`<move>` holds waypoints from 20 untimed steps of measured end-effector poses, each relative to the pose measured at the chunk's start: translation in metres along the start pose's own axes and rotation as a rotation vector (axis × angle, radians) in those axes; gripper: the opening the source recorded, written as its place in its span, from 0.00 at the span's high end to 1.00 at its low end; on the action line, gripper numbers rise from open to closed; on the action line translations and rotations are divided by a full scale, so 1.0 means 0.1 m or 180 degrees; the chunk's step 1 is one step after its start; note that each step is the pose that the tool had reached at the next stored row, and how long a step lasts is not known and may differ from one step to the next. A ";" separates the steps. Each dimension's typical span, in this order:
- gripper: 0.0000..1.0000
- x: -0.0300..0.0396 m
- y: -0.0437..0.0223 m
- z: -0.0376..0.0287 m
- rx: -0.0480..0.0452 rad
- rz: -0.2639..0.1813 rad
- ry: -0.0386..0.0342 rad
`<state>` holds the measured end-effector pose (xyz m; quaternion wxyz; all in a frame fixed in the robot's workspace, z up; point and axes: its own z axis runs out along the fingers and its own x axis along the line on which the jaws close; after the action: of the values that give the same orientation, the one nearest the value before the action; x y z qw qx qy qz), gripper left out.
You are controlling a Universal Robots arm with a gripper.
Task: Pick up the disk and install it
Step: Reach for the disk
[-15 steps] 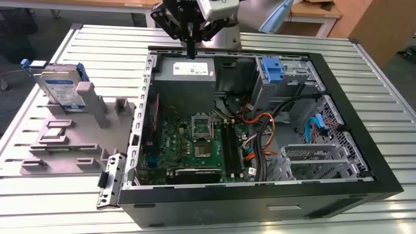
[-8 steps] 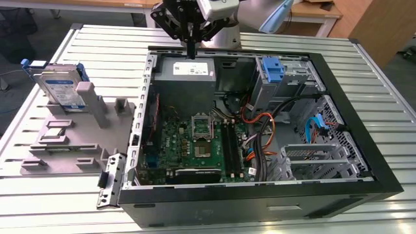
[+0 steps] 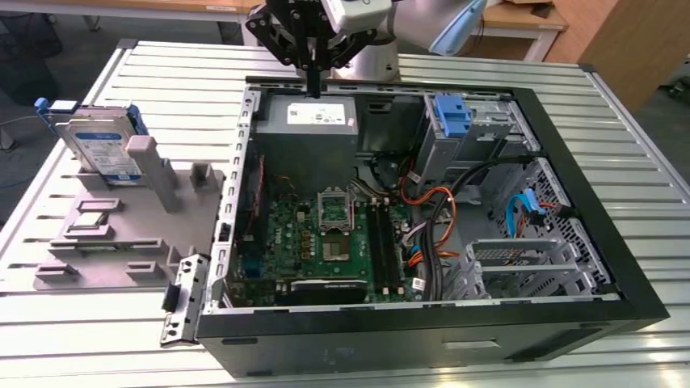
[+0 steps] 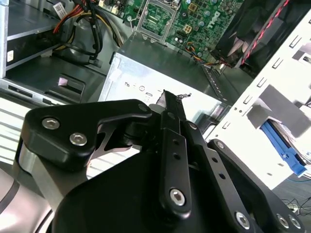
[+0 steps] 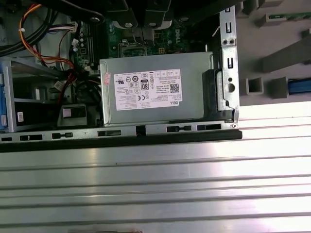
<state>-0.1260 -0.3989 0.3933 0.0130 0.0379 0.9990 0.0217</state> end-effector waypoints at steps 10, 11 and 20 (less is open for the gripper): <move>0.89 0.142 -0.011 0.002 0.0000 0.0000 0.0000; 0.89 0.156 -0.012 0.002 0.0000 0.0000 0.0000; 0.89 0.249 -0.019 0.000 0.0000 0.0000 0.0000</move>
<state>-0.1509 -0.3989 0.3926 0.0131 0.0379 0.9990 0.0217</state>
